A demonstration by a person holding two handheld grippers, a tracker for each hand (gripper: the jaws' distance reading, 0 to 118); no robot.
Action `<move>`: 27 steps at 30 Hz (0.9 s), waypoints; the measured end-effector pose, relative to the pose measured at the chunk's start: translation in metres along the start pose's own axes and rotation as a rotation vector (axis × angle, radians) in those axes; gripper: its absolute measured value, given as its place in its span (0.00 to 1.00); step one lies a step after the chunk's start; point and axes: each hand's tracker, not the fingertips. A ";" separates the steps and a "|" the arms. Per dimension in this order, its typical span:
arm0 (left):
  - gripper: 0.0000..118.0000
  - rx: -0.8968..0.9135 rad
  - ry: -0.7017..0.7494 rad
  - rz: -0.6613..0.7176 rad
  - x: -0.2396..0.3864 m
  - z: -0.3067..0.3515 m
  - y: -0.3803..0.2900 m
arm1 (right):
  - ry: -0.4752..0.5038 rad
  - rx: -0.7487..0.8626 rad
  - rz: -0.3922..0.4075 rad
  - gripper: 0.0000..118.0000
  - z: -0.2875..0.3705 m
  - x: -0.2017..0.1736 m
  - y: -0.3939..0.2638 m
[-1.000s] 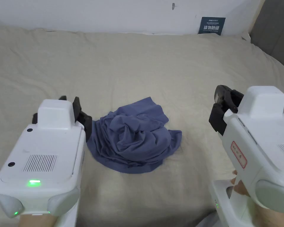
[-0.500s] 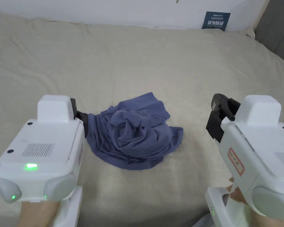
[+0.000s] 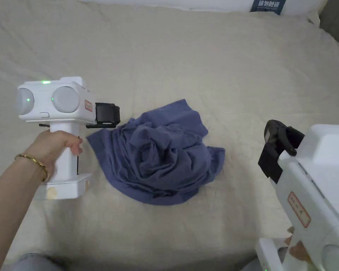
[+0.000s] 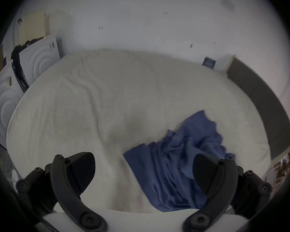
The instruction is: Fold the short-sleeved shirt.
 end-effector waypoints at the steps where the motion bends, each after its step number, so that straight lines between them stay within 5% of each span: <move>1: 1.00 -0.041 0.013 -0.007 0.003 -0.010 0.003 | -0.007 -0.012 -0.003 0.01 -0.004 0.002 -0.002; 6: 0.92 -0.204 0.077 -0.010 0.000 -0.067 0.000 | -0.039 -0.063 -0.015 0.01 -0.022 0.009 -0.009; 7: 0.84 -0.209 0.080 -0.009 0.000 -0.074 -0.001 | -0.043 -0.071 -0.015 0.01 -0.025 0.010 -0.011; 9: 0.50 -0.212 0.084 -0.010 0.001 -0.082 -0.003 | -0.051 -0.086 -0.011 0.01 -0.031 0.012 -0.012; 11: 0.35 -0.224 0.042 -0.003 0.004 -0.084 -0.008 | -0.054 -0.096 -0.010 0.01 -0.035 0.013 -0.013; 13: 0.02 -0.188 0.038 -0.067 0.010 -0.075 -0.010 | -0.058 -0.101 -0.014 0.01 -0.038 0.012 -0.014; 25: 0.02 0.132 -0.082 0.047 -0.010 0.040 -0.008 | -0.046 -0.137 -0.003 0.02 -0.049 0.016 -0.002; 26: 0.02 0.159 -0.093 0.055 -0.011 0.051 -0.012 | -0.044 -0.148 -0.004 0.04 -0.052 0.018 0.000; 27: 0.02 0.176 -0.101 0.056 -0.011 0.058 -0.016 | -0.036 -0.157 -0.011 0.16 -0.054 0.020 0.002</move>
